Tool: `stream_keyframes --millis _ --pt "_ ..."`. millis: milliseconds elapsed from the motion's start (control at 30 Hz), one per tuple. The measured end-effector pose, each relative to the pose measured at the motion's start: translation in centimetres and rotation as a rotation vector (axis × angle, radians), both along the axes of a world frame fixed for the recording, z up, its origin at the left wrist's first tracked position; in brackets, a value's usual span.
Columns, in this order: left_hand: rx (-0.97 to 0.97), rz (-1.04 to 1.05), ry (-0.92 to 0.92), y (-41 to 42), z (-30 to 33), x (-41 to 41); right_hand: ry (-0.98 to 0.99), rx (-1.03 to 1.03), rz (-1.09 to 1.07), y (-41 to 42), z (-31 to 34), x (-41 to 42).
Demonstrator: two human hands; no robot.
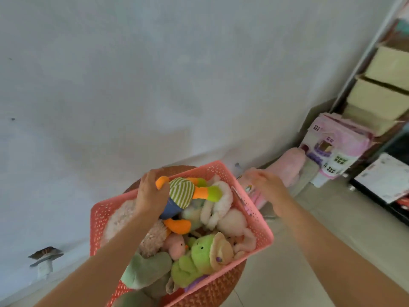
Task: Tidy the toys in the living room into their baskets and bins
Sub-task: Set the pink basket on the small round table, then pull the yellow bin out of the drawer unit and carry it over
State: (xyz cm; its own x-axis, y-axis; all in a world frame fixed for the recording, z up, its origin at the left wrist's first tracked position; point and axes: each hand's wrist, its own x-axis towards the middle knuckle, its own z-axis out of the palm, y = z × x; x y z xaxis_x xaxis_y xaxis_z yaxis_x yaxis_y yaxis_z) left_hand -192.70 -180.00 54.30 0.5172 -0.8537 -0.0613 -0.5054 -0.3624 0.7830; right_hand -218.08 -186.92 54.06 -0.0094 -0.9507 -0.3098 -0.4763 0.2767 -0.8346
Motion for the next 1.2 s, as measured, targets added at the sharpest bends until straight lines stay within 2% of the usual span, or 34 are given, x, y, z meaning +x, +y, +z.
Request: stream_keyframes --millis 200,400,633,933,1200 --pt "-0.112 -0.468 0.092 -4.7 2.7 -8.1 -0.05 -0.099 -0.352 5.8 3.2 -6.5" --pt "-0.138 -0.874 0.093 -4.8 6.1 -18.3 -0.107 -0.218 -0.677 13.9 6.4 -12.6" --pt "-0.179 -1.22 0.164 -2.1 10.2 -31.2 -0.088 -0.36 -0.859 20.0 10.3 -19.5" --pt "-0.286 -1.402 0.199 -0.9 14.3 -48.6 -0.008 -0.486 -0.941 22.6 14.7 -32.5" --pt "-0.324 -1.448 0.227 -2.8 14.6 -58.5 0.022 -0.499 -0.97 20.8 15.1 -41.6"
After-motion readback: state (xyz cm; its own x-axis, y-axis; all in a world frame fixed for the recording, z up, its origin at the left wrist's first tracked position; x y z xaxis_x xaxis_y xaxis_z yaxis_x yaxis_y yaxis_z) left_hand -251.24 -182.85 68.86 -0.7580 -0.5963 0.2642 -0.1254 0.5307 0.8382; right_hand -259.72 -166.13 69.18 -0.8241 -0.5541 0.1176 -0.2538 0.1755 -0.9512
